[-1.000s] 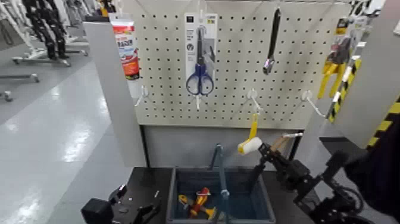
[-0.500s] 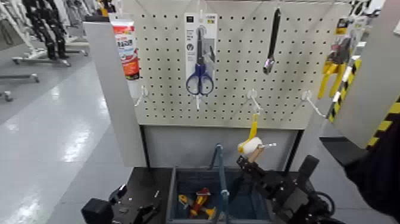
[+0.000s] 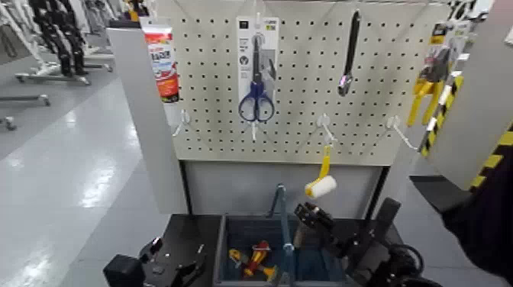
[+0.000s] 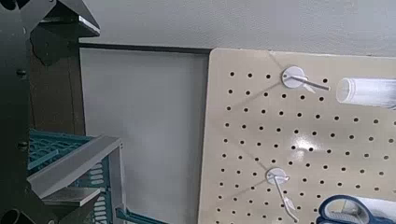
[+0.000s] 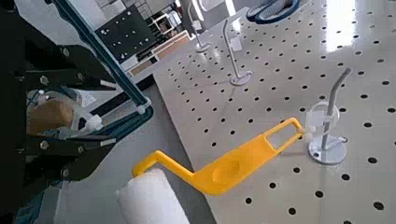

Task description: Put the tool with the wooden handle into the crate.

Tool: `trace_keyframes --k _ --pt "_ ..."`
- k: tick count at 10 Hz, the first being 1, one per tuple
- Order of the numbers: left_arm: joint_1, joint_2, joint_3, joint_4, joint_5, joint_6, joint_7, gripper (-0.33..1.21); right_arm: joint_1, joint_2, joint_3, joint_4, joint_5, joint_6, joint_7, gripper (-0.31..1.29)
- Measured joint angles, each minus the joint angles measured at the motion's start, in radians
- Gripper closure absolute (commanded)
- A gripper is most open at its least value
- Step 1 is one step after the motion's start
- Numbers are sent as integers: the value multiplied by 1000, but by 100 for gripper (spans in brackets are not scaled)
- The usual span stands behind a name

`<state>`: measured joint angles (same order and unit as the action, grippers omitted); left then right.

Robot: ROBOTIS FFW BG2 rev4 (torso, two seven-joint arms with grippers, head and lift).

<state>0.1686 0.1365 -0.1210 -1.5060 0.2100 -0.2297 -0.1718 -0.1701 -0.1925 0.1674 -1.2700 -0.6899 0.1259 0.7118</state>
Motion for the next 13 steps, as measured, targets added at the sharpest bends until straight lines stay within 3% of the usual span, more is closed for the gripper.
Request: trace_keyframes --k 1,2,6,8,13 --pt "1 0 1 0 1 0 0 11 3 -1 -9 -8 13 2 9 16" --pt "2 0 1 0 1 -1 0 11 9 -1 -22 -18 19 5 16 13" --pt "3 2 1 -2 3 -2 0 11 41 5 -58 -61 37 12 8 14" --pt "3 2 1 -2 3 -2 0 11 75 12 -93 -115 70 17 -18 14" --pt "6 2 3 -3 4 -3 0 11 235 42 -210 -434 367 61 -250 13"
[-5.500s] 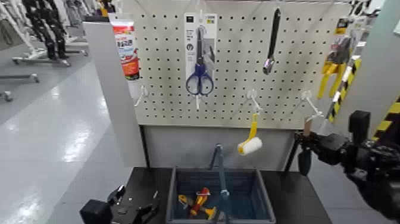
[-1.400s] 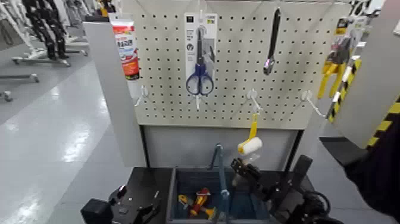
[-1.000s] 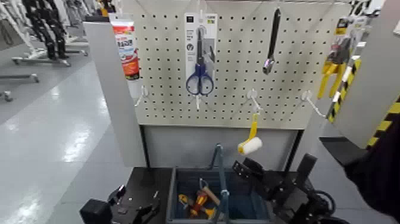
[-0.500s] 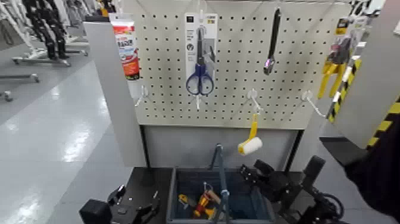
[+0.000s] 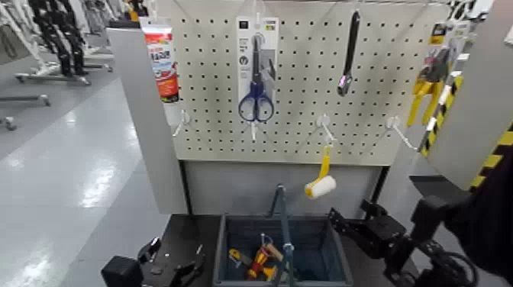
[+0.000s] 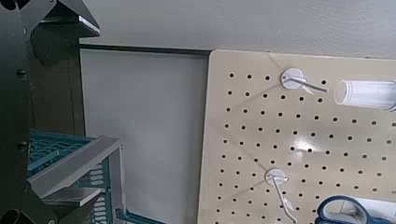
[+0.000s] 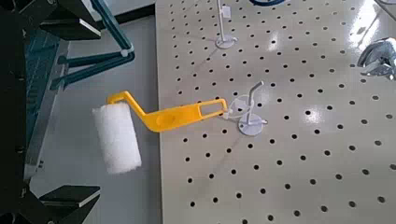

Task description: Put the tool with the wooden handle into the crate.

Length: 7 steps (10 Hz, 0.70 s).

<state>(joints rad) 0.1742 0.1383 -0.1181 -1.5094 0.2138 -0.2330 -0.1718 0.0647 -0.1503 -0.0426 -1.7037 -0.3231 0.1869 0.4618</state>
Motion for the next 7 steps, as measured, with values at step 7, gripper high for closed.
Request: trace_keyframes --k 7 --pt "-1 4 -3 0 -1 1 0 11 216 87 -55 -168 198 -132 -222 13"
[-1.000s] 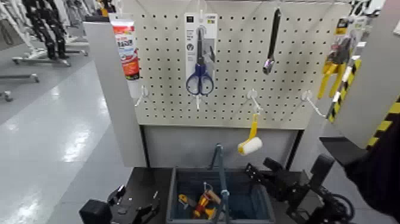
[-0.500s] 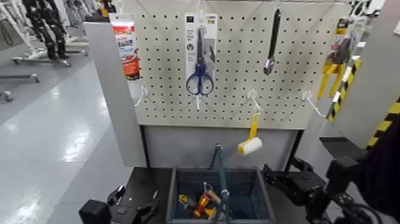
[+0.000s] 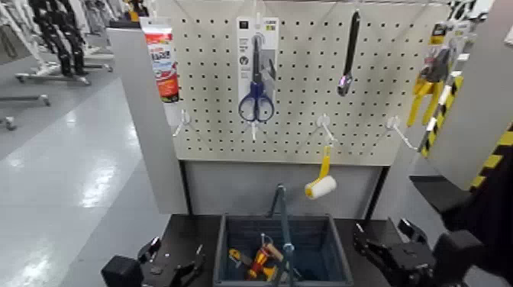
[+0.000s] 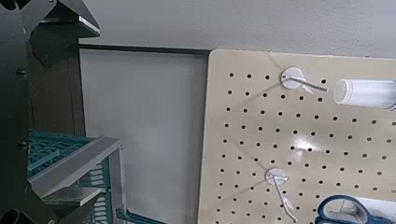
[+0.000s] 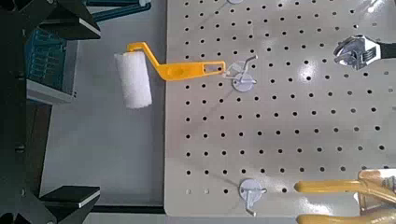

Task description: Put the tool with the wooden handle into the crate.

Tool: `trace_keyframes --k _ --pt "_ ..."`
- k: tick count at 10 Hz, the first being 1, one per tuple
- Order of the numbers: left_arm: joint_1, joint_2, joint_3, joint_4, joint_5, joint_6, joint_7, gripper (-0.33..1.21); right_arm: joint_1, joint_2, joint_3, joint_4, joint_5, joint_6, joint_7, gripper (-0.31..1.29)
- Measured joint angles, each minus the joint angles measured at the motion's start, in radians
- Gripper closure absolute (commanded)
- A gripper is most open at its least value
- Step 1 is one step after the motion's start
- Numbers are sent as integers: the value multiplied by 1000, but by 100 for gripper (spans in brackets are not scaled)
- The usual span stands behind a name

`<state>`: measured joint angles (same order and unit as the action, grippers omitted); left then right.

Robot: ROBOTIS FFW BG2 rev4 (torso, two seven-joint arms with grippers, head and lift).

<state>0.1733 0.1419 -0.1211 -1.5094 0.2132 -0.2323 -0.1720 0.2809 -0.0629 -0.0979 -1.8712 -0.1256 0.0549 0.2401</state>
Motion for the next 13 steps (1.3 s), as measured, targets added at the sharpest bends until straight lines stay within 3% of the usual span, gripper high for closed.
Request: trace_keyframes --k 5,8,13 --pt "1 1 1 0 0 1 -1 11 92 56 -33 2 46 -122 -38 13" --pt "4 1 3 -3 0 1 -1 11 116 63 -29 6 74 -159 -68 13" --pt "8 2 6 -5 0 1 -1 11 125 63 -25 11 81 -182 -79 13"
